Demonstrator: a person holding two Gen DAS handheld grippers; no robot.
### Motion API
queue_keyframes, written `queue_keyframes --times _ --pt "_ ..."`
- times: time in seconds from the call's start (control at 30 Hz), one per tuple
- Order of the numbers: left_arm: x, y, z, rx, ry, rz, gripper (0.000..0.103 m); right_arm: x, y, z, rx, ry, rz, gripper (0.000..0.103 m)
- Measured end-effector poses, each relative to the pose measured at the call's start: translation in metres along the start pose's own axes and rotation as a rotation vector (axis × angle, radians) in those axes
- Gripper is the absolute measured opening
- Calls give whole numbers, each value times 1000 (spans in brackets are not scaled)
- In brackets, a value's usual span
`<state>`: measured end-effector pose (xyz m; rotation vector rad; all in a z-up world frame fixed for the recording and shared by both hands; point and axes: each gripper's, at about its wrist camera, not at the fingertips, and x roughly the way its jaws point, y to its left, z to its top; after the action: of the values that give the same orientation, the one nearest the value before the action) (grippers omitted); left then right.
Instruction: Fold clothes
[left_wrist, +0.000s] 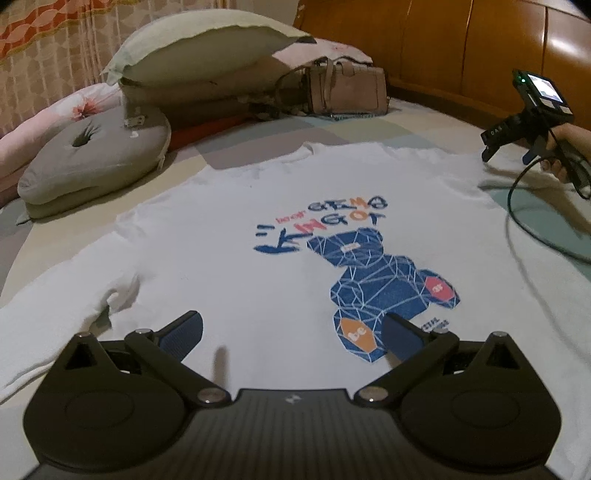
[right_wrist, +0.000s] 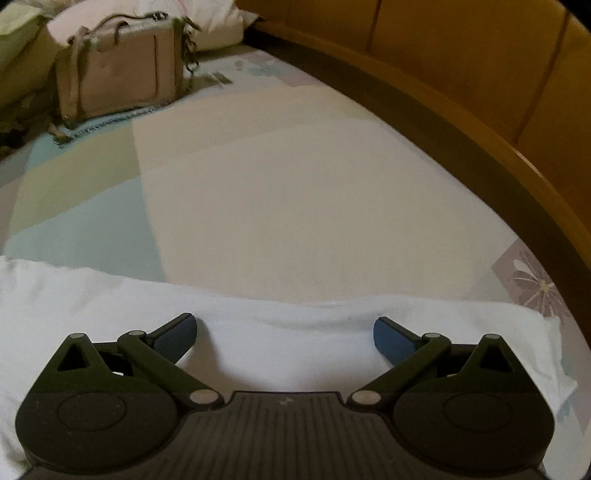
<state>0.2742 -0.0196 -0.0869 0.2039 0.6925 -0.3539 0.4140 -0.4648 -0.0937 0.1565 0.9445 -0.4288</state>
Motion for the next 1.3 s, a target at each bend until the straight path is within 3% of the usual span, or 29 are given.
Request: queue_keyframes --times 0.17,0.37,0.47,0.57,0.73,0.83,1.03,1.23,1.3 --pt "-3 2 1 -5 -7 -2 102 -21 26 -33 -135 0 55 103" --pt "-6 2 3 -7 -16 -11 102 -26 8 -65 -101 9 99 103" --pt "-6 3 3 -13 -13 -9 102 -36 3 -54 -78 55 114 103" --pt "-7 3 4 -11 -15 -7 102 -41 9 -36 -90 4 82 103" --pt "-3 4 2 -6 -5 -1 102 -6 17 -21 -67 63 57 103" --pt "1 5 1 -13 6 0 102 11 19 -15 -65 3 42 103" --pt "-1 4 1 -11 0 -7 102 -1 -32 -2 58 -35 65 103" --pt "0 -2 0 8 3 -11 102 -8 -92 -46 75 -40 -7 103" --pt "0 -3 0 11 2 -15 102 -15 -102 -59 43 -52 6 103"
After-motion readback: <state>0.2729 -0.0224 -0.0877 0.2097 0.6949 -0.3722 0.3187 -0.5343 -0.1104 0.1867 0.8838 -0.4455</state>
